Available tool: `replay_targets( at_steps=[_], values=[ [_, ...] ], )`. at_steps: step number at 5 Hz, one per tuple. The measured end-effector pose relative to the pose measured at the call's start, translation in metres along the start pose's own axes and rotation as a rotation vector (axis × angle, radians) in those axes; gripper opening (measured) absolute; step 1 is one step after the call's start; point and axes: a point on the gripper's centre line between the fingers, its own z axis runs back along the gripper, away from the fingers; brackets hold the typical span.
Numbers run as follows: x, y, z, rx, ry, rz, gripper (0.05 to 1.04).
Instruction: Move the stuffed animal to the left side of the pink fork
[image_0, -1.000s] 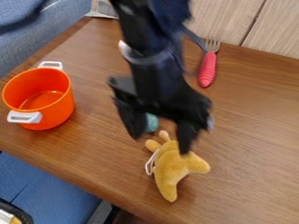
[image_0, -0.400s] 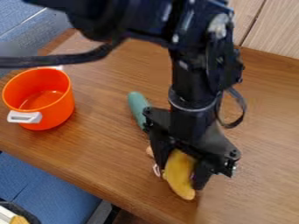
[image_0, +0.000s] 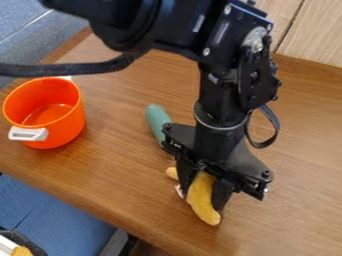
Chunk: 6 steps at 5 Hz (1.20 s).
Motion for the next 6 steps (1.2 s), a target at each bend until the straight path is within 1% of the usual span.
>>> replay_targets(
  at_steps=[1, 2, 3, 4, 5, 6],
  values=[
    [-0.001, 0.002, 0.004, 0.006, -0.003, 0.012, 0.464],
    [0.011, 0.009, 0.013, -0.019, -0.016, 0.046, 0.463],
    [0.040, 0.029, 0.038, -0.030, -0.083, 0.137, 0.463],
    [0.072, 0.051, 0.059, -0.040, -0.124, 0.228, 0.463],
    [0.110, 0.078, 0.064, -0.078, -0.118, 0.319, 0.463],
    [0.141, 0.110, 0.051, -0.101, -0.074, 0.416, 0.463]
  ],
)
